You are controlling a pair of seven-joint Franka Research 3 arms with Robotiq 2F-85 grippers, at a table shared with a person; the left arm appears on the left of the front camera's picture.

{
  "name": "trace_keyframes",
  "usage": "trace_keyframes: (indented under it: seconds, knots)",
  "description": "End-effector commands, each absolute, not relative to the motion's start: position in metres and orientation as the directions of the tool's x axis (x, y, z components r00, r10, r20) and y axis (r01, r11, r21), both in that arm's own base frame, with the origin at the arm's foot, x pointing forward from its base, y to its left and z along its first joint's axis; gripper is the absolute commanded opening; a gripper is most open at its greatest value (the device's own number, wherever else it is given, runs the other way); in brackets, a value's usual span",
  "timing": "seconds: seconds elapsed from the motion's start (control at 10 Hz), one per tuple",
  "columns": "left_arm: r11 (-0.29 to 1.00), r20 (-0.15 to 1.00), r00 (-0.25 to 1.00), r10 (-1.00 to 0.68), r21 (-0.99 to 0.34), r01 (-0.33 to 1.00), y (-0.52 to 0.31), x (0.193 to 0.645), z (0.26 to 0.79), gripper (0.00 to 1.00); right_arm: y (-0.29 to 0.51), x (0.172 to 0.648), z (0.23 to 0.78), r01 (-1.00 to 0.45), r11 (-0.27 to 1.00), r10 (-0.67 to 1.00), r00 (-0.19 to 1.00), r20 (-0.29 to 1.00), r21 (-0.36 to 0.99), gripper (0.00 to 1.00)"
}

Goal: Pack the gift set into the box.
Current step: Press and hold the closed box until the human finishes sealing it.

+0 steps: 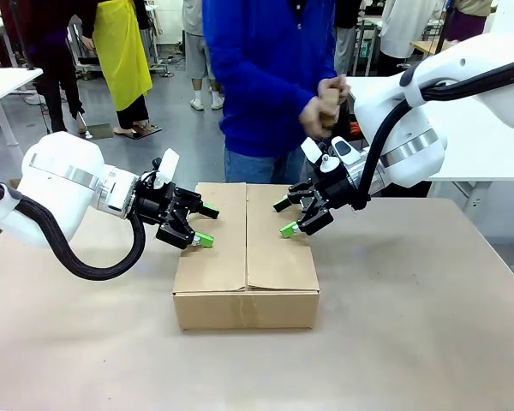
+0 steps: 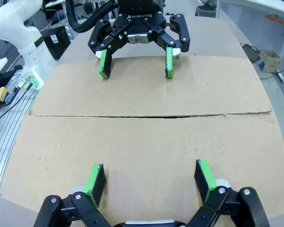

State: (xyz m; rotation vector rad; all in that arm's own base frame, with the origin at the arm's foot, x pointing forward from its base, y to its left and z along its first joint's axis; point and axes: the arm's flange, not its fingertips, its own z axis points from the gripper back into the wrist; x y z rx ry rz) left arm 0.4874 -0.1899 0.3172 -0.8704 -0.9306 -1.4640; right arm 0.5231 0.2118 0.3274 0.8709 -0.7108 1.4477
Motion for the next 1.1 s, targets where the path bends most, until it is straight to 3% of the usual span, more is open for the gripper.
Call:
trace_keyframes:
  seconds: [0.0,1.0]
  knots:
    - [-0.056,0.906,-0.103,-0.411,0.088,0.995,-0.1904,0.4862,0.3166,1.0,0.2115,0.5203,0.325,-0.995,-0.077,0.529,0.012,0.848,0.062,1.0]
    - [-0.056,0.906,-0.103,-0.411,0.088,0.995,-0.1904,0.4862,0.3166,1.0,0.2115,0.5203,0.325,-0.995,-0.077,0.529,0.012,0.848,0.062,1.0]
